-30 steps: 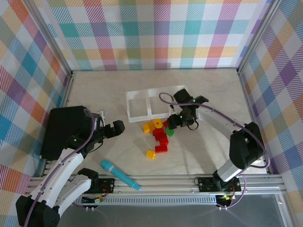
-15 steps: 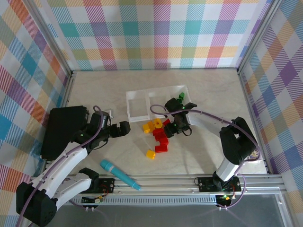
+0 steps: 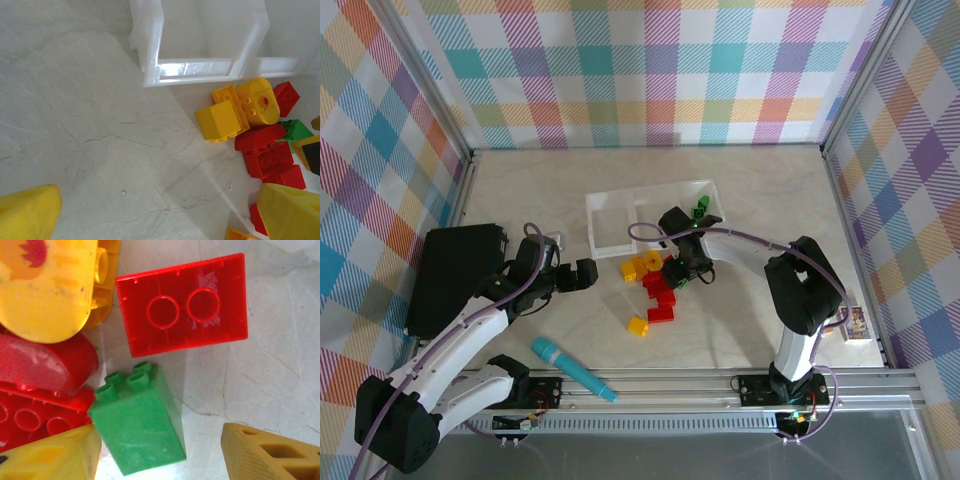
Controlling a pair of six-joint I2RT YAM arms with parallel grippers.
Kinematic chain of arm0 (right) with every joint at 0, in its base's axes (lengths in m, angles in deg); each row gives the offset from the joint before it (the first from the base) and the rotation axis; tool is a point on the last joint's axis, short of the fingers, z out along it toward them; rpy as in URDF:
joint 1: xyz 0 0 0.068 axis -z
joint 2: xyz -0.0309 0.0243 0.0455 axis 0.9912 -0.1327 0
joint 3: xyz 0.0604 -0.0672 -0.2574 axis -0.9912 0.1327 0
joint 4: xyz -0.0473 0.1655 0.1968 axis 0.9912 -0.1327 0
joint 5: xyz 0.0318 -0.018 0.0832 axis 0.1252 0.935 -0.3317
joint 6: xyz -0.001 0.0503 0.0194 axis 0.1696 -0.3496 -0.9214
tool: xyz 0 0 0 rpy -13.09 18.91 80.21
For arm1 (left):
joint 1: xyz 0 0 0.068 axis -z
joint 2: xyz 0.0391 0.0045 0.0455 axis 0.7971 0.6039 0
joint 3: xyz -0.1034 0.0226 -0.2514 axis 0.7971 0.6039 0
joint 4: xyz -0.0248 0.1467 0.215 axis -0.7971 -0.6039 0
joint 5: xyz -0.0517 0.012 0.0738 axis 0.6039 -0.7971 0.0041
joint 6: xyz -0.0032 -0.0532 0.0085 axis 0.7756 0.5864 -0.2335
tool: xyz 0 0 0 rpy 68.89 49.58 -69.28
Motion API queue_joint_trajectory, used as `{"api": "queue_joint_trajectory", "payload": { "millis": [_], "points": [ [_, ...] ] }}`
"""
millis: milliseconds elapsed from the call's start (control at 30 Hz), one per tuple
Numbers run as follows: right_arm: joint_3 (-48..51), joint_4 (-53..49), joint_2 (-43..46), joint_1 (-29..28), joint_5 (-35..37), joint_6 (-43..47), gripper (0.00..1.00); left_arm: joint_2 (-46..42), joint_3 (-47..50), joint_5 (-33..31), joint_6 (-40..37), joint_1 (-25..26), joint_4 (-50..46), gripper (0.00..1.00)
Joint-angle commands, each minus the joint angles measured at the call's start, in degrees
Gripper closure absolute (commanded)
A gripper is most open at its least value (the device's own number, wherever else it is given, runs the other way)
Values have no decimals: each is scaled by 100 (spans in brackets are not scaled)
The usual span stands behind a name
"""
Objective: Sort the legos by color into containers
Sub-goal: Pick up the lego from the center of the table.
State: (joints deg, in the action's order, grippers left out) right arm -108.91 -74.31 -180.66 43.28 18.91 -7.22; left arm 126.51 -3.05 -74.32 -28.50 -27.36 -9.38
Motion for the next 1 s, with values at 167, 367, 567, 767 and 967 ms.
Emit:
{"api": "queue_joint_trajectory", "payload": {
  "millis": [167, 367, 567, 767, 967],
  "points": [
    [-135, 48, -200, -38, 92, -12, 48, -238, -160, -94, -38, 61, -174, 0],
    [-72, -54, -184, -73, 423, -188, 65, -318, -151, -86, -19, 60, -196, 0],
    [100, -152, 139, -80, 580, -355, 77, -332, -125, -91, -20, 61, -184, 0],
    [373, -155, 735, -81, 944, -560, 91, -374, -98, -51, 44, 61, -150, 0],
    [448, -12, 1531, -72, 937, -620, 92, -468, -95, -94, 67, 69, -210, 0]
  ]
}}
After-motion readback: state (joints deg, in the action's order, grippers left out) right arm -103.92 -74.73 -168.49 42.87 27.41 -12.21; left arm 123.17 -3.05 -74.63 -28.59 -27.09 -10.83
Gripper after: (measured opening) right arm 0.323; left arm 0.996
